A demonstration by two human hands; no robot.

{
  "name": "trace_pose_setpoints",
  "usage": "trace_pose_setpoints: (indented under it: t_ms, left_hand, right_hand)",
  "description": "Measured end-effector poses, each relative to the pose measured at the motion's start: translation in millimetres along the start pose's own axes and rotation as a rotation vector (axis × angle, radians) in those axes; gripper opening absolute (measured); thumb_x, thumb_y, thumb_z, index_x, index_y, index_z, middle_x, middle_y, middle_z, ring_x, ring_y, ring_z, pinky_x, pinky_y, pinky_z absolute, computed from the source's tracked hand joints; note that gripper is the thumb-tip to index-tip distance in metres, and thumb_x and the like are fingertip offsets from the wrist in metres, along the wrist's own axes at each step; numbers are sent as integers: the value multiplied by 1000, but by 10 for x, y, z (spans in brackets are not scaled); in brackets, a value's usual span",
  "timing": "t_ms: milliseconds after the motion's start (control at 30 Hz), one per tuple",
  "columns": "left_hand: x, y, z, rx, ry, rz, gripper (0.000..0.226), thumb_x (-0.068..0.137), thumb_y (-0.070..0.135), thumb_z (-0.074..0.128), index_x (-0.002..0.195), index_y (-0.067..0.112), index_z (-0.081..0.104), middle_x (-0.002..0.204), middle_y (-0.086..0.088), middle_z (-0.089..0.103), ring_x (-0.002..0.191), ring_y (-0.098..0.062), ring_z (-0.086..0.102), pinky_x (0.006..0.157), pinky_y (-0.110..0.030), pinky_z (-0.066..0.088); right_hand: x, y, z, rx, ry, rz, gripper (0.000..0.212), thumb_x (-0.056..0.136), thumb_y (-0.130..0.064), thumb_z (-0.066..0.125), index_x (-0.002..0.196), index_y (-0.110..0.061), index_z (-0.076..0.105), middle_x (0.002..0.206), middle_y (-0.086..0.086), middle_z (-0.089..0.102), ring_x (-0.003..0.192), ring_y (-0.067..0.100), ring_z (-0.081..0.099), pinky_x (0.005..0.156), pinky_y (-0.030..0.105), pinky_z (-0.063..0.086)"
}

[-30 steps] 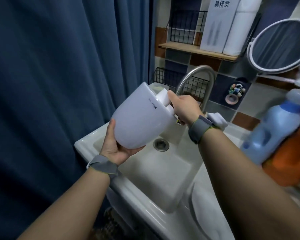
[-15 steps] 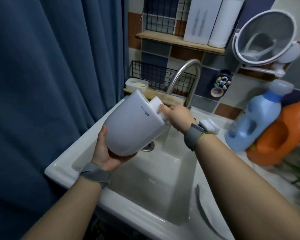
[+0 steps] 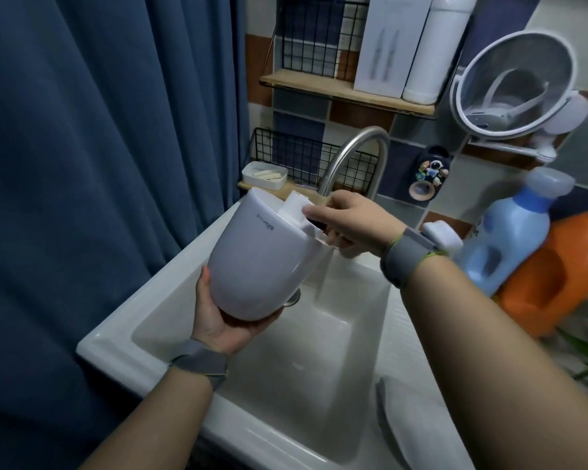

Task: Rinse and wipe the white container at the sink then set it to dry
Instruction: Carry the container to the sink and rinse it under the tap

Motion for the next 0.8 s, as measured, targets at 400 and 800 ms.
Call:
trace_pose_setpoints:
  t_ms: [400,800]
  left_hand:
    - [23,7,-20,11,25,28,78,46,71,81,110,27,78,118,-20,73,102,-49,69,91,-69,49]
    - [58,-41,-55,26,54,2,76,46,71,81,108,27,79,123,-18,72,121,-51,58,95,-71,45]
  right_hand:
    - [111,165,4,256,39,79,24,76,0,73,95,-13,67,97,11,66,64,12,53,50,23,42]
    - [213,281,-11,276,59,164,43,70,-1,77,107,-10,59,96,13,60,58,15,47,32,15,33]
Point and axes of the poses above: each hand's wrist, its own x-axis towards the middle knuckle, its own z-axis out of the palm, y = z × x, the point moved 3 cm from there along x, towards the middle knuckle
